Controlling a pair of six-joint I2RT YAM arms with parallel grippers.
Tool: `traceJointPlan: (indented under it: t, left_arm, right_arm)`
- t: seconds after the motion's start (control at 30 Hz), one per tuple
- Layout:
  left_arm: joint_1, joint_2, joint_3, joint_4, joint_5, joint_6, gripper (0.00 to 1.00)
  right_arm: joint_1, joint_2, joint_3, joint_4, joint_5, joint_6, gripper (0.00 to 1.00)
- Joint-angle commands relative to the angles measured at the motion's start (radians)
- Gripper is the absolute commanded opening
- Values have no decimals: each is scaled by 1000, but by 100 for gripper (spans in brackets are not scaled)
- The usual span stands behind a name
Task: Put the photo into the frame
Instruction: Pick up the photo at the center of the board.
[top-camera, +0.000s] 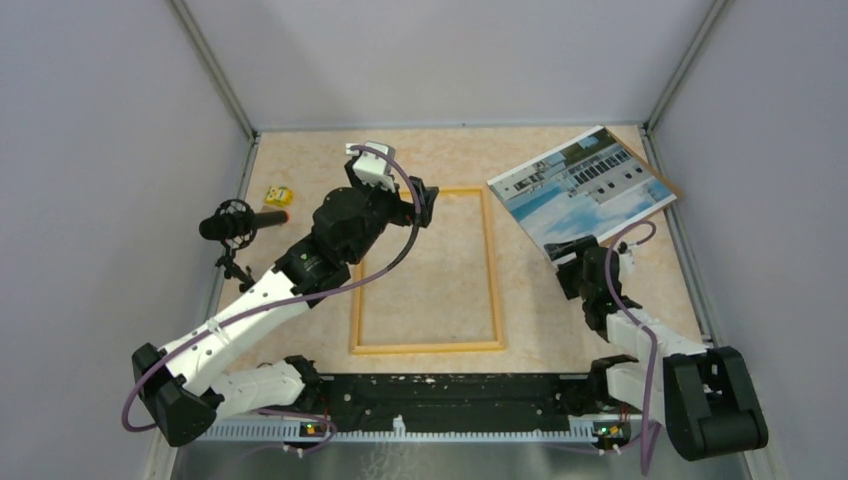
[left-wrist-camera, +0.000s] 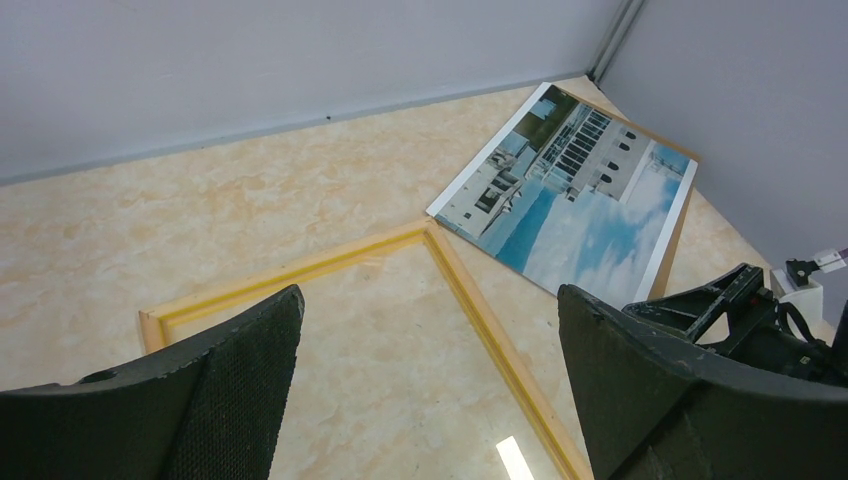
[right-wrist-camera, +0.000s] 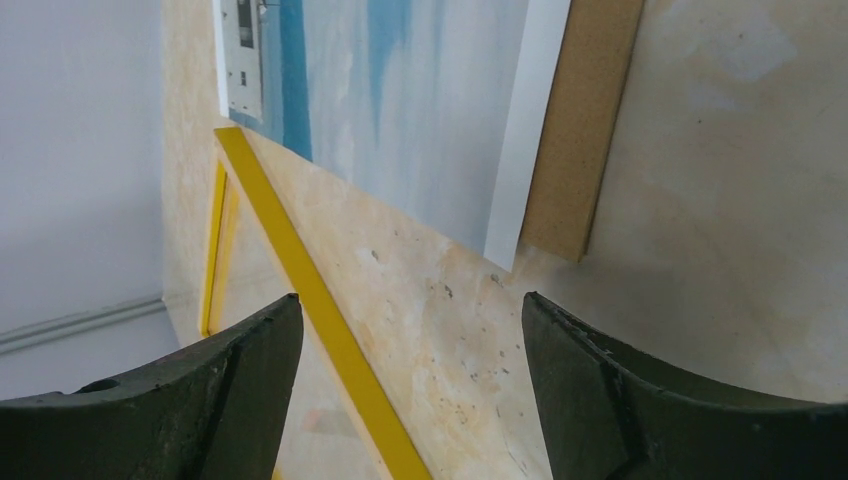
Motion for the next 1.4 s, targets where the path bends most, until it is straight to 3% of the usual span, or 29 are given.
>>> traceJointPlan:
  t: [0.0, 0.27, 0.67, 1.07, 1.37]
  left_arm:
    - [3, -11, 42, 32, -14, 13, 99]
    - [8, -17, 41, 33, -14, 10, 99]
    - [12, -27, 39, 34, -24, 16, 99]
    - [12, -36, 38, 35, -29, 18, 99]
    - [12, -27, 39, 34, -18, 14, 99]
  right_arm:
    - [-8, 52, 0, 97, 5, 11, 78]
    - [-16, 79, -33, 142, 58, 17, 77]
    - [-34, 220, -33, 304, 2, 29, 74]
    - [-36, 278, -20, 517, 32, 5, 62]
    - [-37, 311, 53, 480, 89, 18, 57]
